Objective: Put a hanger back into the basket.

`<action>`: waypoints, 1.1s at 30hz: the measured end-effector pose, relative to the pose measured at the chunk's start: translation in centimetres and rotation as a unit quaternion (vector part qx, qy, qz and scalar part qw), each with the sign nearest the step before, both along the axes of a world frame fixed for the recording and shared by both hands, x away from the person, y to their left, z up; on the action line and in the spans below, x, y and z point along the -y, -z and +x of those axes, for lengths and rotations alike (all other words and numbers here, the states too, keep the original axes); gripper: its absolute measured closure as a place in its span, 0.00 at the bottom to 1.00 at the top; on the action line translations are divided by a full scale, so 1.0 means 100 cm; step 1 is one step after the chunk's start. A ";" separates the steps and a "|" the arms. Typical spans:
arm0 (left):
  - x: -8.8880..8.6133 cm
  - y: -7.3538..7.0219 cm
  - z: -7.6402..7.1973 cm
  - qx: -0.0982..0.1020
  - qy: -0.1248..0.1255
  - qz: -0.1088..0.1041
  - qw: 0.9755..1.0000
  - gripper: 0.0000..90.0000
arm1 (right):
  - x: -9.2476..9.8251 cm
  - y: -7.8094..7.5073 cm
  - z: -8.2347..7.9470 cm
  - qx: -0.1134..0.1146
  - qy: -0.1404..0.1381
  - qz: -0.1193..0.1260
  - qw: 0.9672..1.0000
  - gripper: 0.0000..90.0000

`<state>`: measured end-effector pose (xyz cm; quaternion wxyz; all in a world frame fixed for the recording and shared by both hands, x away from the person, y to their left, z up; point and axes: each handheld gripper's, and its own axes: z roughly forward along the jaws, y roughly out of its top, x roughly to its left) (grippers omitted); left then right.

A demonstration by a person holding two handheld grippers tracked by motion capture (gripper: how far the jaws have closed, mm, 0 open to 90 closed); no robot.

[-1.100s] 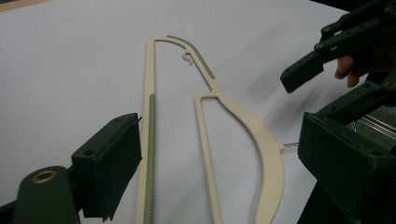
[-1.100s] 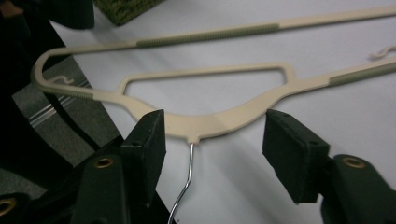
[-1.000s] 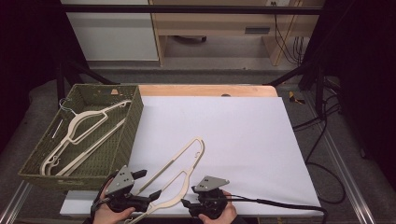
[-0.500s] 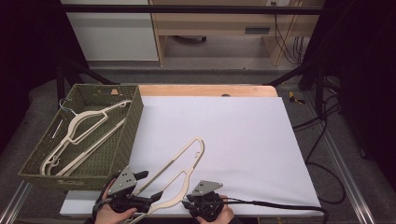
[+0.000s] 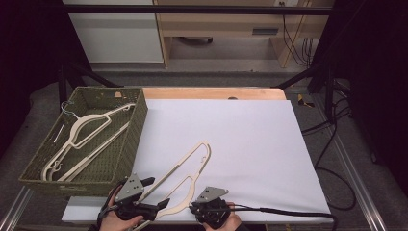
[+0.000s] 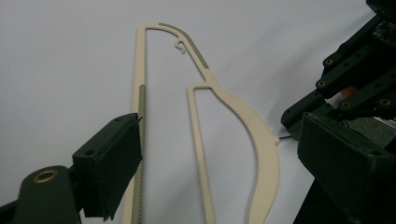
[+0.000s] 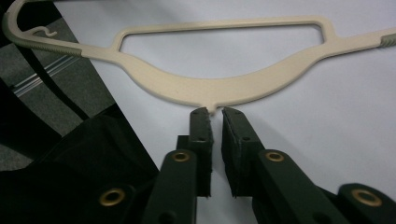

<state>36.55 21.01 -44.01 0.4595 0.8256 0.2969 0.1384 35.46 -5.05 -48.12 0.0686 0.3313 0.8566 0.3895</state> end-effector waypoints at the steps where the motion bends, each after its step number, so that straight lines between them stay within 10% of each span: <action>1: 0.001 0.000 0.000 0.000 0.000 0.001 1.000 0.15 | 0.000 0.000 0.000 0.003 -0.002 -0.002 1.000 0.95; 16: 0.024 0.009 -0.004 -0.017 0.027 0.039 0.999 0.16 | 0.002 -0.007 0.008 -0.016 -0.004 0.013 1.000 0.99; 23: 0.050 0.020 -0.002 -0.045 0.046 0.101 0.993 0.25 | 0.006 -0.019 0.012 -0.018 -0.005 0.027 0.999 0.99; 33: 0.068 0.020 0.000 -0.030 0.047 0.157 0.986 0.52 | 0.009 -0.032 0.014 -0.011 -0.003 0.028 1.000 0.99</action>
